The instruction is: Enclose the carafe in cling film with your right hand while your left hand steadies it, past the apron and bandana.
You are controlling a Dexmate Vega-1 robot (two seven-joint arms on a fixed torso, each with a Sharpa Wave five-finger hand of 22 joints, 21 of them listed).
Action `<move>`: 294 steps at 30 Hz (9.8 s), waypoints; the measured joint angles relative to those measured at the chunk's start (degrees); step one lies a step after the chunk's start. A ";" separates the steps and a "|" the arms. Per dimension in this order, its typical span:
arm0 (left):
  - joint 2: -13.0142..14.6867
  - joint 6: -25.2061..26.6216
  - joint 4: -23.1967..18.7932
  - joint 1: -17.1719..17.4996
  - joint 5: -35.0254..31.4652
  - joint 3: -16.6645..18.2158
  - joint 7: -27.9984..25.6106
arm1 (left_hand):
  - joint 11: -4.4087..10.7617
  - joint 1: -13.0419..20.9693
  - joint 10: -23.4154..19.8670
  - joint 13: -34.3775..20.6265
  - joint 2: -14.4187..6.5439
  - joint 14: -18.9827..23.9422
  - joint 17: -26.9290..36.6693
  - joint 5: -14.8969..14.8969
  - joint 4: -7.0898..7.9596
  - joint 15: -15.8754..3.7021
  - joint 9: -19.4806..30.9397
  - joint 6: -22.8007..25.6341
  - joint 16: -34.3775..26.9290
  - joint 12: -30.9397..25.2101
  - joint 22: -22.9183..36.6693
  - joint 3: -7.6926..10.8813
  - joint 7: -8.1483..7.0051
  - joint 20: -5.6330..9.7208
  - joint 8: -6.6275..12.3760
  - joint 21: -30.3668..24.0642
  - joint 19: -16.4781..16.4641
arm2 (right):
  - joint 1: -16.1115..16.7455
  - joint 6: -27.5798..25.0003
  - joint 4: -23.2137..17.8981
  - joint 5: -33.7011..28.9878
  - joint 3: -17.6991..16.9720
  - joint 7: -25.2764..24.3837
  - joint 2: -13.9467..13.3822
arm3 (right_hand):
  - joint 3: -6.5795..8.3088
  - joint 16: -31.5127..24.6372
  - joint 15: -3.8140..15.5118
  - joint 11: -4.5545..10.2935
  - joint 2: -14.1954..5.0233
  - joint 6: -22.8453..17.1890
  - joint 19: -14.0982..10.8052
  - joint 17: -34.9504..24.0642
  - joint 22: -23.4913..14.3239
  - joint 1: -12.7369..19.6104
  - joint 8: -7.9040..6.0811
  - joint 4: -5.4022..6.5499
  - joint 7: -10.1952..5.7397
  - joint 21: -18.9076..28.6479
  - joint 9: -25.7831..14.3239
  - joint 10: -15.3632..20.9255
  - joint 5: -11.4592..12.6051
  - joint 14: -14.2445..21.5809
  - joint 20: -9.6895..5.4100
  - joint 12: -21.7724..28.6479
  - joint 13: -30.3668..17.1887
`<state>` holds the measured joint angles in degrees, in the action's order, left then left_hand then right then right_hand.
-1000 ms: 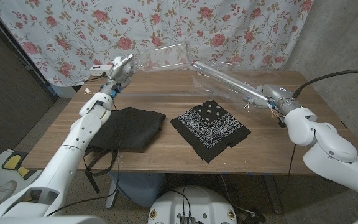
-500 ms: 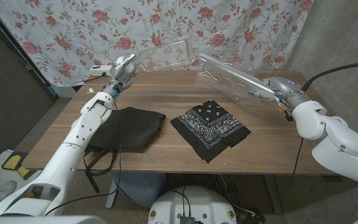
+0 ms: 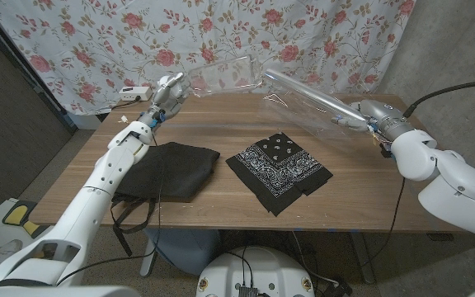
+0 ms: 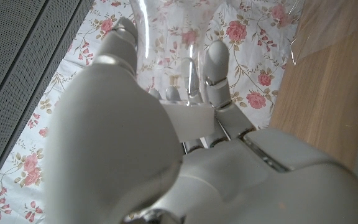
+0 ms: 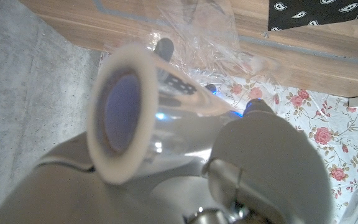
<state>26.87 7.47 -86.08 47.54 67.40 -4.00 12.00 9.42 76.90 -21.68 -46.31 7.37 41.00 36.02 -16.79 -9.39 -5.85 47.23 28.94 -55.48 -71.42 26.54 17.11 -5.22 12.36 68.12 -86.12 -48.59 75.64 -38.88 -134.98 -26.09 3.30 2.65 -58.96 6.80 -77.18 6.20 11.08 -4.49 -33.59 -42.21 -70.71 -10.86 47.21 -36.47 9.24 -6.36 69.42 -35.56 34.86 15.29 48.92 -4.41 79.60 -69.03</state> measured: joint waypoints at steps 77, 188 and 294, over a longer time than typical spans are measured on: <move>0.41 7.95 5.90 -8.15 -2.15 -11.30 10.74 | -0.05 -0.13 0.17 0.46 -0.13 -0.41 0.08 0.00 0.06 -0.39 -0.71 -0.96 -0.67 -0.85 -0.25 0.60 0.12 0.22 1.77 -0.13 0.18 | -19.21 6.60 -2.46 -5.65 6.17 12.22 -6.13 | 1.22 -3.56 -0.38 0.05 -0.09 0.45 -0.01 0.17 0.05 -2.32 -0.88 -0.84 -0.84 0.46 1.28 -0.28 0.62 -1.20 0.01 1.84 0.76; -6.45 3.84 18.92 -16.32 -12.28 -20.97 4.28 | 0.50 -0.06 1.12 -0.41 -0.05 -0.25 -1.38 0.89 -0.01 -0.23 -1.07 -1.85 -1.40 -2.79 -2.78 1.14 -0.21 0.42 2.88 0.60 -1.28 | -5.51 5.49 -16.12 -2.04 -2.50 13.89 -12.47 | 2.06 -6.74 -0.58 -0.21 0.16 0.43 -0.01 0.16 0.21 -4.81 -3.19 -1.11 -0.83 0.46 2.82 1.02 0.84 -1.81 0.01 2.05 -0.29; -9.34 1.00 27.57 -20.77 -14.80 -22.57 7.76 | 0.83 0.25 1.43 -0.81 0.25 -0.25 -3.82 1.12 -0.11 -0.23 -1.76 -1.87 -2.65 -3.67 -3.79 1.22 -0.64 0.12 3.22 0.02 -2.56 | 1.12 6.55 -16.21 7.96 -12.13 24.61 -17.77 | 1.14 -9.09 -0.48 -0.04 0.10 -1.75 -1.17 0.17 0.48 -8.78 -6.36 -1.48 0.31 0.46 4.52 3.05 0.84 -1.91 -0.12 3.16 0.93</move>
<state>17.53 8.48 -58.51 26.77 52.60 -26.57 19.76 10.25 77.15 -20.25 -47.12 7.62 40.75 32.20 -15.67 -9.50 -6.08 45.47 27.07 -58.14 -75.09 22.75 18.33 -5.85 12.49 71.34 -86.10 -51.15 76.76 -32.34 -151.19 -18.13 -8.83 27.26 -76.73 7.94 -86.27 5.72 11.04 -4.39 -35.34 -43.38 -70.55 -10.38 38.43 -42.83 7.76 -6.04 69.88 -31.04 37.91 16.13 47.01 -4.53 82.77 -68.10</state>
